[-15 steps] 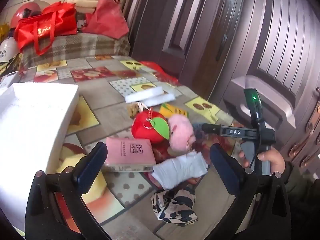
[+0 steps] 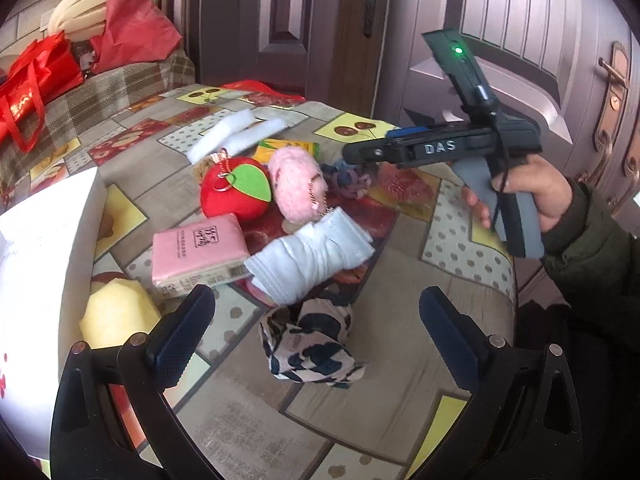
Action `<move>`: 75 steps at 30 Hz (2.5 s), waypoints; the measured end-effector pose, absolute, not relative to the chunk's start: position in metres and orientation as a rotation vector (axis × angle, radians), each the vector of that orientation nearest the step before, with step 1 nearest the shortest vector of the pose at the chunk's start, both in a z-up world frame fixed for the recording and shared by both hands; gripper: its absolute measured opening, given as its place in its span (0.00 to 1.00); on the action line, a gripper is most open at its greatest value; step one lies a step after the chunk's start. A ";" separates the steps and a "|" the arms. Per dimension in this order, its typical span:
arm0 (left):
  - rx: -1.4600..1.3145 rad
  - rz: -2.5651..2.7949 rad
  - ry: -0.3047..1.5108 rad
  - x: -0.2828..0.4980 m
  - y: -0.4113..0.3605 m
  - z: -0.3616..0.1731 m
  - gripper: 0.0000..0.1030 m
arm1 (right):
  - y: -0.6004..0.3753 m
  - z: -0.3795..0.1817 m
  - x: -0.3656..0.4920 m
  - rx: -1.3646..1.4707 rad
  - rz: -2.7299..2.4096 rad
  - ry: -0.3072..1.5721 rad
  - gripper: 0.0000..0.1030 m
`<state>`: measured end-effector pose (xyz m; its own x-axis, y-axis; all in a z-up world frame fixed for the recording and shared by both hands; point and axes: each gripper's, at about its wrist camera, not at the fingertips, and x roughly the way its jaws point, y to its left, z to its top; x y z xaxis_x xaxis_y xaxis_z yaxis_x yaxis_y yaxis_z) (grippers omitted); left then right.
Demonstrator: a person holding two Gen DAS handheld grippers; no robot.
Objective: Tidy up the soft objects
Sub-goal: 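Grasp the leopard-print cloth with the left tool while the right tool grasps the grey rope toy, then carry the cloth with the left tool while the right tool carries the rope toy over the white box, then open the left tool to drop the cloth while the right tool drops the rope toy into the box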
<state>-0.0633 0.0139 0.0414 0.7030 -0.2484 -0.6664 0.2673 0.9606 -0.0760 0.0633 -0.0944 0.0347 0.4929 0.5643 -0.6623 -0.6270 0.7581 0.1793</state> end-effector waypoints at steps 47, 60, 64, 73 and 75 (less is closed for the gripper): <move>-0.149 0.406 0.446 -0.067 0.146 0.093 0.36 | -0.038 0.168 -0.020 -0.019 1.019 0.274 0.23; -0.279 0.529 0.419 -0.092 0.195 0.088 0.36 | 0.027 0.158 -0.038 -0.048 1.177 0.354 0.23; -0.322 0.566 0.428 -0.096 0.210 0.084 0.36 | 0.057 0.142 -0.037 -0.065 1.220 0.434 0.23; -0.566 0.678 0.420 -0.125 0.262 0.062 0.36 | 0.155 0.068 -0.037 -0.122 1.298 0.729 0.23; -0.615 0.684 0.416 -0.130 0.270 0.060 0.37 | 0.167 0.056 -0.036 -0.116 1.305 0.770 0.26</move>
